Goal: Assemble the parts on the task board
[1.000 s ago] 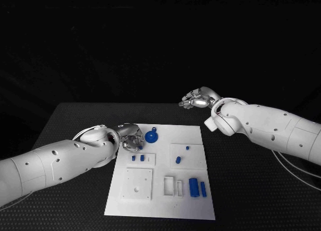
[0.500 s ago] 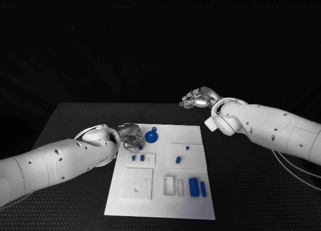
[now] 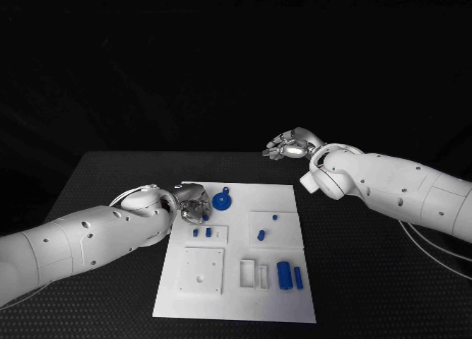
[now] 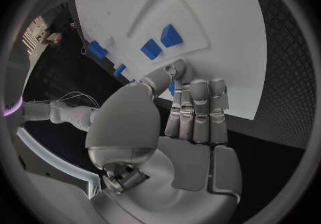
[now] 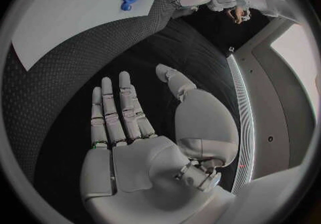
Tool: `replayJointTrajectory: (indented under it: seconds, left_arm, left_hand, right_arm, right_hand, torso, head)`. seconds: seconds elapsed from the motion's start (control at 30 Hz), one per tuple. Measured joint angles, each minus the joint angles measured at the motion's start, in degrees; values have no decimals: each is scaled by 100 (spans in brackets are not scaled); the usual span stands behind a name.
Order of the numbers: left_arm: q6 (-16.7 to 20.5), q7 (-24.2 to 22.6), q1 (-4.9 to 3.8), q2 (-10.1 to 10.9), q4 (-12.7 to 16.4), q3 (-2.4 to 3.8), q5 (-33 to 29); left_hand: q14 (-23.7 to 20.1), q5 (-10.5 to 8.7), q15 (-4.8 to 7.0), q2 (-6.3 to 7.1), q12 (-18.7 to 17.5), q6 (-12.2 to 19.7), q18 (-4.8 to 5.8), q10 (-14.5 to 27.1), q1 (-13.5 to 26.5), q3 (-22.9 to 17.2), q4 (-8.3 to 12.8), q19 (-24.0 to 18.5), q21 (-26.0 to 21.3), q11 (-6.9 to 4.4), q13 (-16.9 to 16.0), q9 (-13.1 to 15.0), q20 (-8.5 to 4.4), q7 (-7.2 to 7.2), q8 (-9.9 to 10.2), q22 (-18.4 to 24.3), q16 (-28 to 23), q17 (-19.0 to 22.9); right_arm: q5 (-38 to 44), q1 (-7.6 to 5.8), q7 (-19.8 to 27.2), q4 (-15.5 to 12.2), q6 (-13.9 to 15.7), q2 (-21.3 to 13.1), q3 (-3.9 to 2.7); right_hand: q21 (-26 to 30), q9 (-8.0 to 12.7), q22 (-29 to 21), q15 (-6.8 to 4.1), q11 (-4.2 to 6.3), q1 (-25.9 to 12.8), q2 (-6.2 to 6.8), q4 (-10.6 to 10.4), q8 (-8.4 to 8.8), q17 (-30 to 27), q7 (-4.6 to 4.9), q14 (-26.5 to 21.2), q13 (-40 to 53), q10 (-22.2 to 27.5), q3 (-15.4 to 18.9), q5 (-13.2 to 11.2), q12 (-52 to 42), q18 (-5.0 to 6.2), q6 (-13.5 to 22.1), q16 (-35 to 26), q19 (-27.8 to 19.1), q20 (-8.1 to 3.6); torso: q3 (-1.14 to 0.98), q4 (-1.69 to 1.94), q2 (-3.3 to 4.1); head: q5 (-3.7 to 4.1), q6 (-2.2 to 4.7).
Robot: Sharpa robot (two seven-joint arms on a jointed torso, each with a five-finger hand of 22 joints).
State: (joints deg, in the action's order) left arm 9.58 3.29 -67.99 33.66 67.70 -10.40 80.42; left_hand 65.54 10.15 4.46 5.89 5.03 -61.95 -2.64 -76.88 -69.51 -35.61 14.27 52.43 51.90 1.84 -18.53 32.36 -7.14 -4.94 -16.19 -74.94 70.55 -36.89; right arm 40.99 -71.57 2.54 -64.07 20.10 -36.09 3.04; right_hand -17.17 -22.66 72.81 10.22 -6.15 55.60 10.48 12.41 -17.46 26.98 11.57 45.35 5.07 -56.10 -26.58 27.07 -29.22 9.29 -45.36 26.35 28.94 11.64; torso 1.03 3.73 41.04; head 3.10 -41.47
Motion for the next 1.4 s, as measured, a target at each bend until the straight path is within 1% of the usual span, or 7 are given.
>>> replayJointTrajectory:
  seconds: [0.27, 0.33, 0.47, 0.67, 0.87, 0.97, 1.4]
  left_arm:
    - [3, -54, 4, 16, -2, -2, -59]
    - [7, -69, 5, 21, 0, -5, -77]
    - [12, -106, 11, 37, 4, -9, -108]
    - [12, -121, 37, 61, -1, -27, -125]
    - [19, -125, 36, 88, -1, -26, -132]
    - [31, -127, 36, 113, 3, -26, -135]
    - [154, -136, 43, 185, -28, -22, -139]
  left_hand:
    - [0, 0, 0, -4, -65, 52, 1, 0, 4, -2, 3, 0, 0, 0, 22, -36, 0, -52, 4, 1, 0, -17]
    - [-24, 0, -24, -4, -66, 160, 6, 16, 4, -9, 39, 0, 0, 10, 29, -70, 0, -148, 91, 1, 0, -24]
    - [-31, 0, -31, 47, -66, 354, 8, 25, -44, 1, 48, 0, 0, 18, 41, -127, 0, -192, 182, 1, 45, -44]
    - [-83, 1, -80, 136, -87, 597, 13, 73, -74, -7, 68, -55, 36, 52, 49, -222, 8, -181, 306, 2, 111, -92]
    - [-128, 1, -75, 197, -87, 848, 15, 74, -136, -6, 68, -55, 69, 52, 49, -288, 9, -177, 404, 2, 173, -113]
    - [-133, 1, -70, 208, -87, 1023, 15, 74, -147, -7, 68, -55, 89, 52, 43, -330, 9, -127, 471, 2, 178, -120]
    - [-134, 22, -69, 241, -60, 1087, 17, 22, -180, -22, 83, -54, 112, 40, 15, -346, 9, -140, 465, 3, 226, -120]
  right_arm:
    - [0, 0, 1, -2, 0, -6, 1]
    - [0, 0, 1, -2, 0, -7, 1]
    - [0, 0, 1, 0, 0, -8, 1]
    - [0, 0, 1, 0, 0, -10, -1]
    - [0, 0, 1, 3, -1, -11, -1]
    - [0, 1, 1, 4, -3, -11, 0]
    - [0, 7, -2, 1, -15, -18, 0]
  right_hand:
    - [11, 0, 3, 0, 0, 0, 0, 0, 0, 0, -2, 0, 0, 0, 0, 0, 0, 0, -2, 0, 0, 0]
    - [11, 0, 5, 0, 0, 0, 0, 0, 0, 0, -11, 0, 1, 0, 0, 0, 0, 0, -11, 0, 0, 0]
    - [10, 0, 5, 0, 0, 0, 0, 0, 0, 0, -12, 0, -6, 0, 0, 0, 0, 0, -12, 0, 0, 0]
    - [10, 0, 5, 15, 0, 0, 0, 0, 0, 0, -11, -15, -5, 0, 0, 0, 0, 0, -12, 0, 0, 0]
    - [10, -1, 8, 14, 0, 0, 0, 0, 0, -4, -11, -15, -5, 0, 0, 0, 0, 0, -11, 0, 0, 0]
    - [10, 0, 10, 14, 0, 0, 0, 0, 0, -4, -10, -15, -11, 0, 0, 0, 0, 1, -10, 0, 0, 0]
    - [21, 4, 18, 14, 0, 0, 0, 0, 0, -11, -2, -14, -18, 0, 0, 0, 0, 0, -2, 0, 0, 0]
  torso:
    - [-2, 4, -1]
    - [-2, 7, -2]
    - [0, 7, -2]
    - [4, 8, -2]
    - [4, 9, -2]
    - [4, 9, -2]
    - [4, 7, -3]
  head:
    - [2, 7]
    - [2, 7]
    - [3, 10]
    - [7, 14]
    - [7, 18]
    - [7, 21]
    - [9, 36]
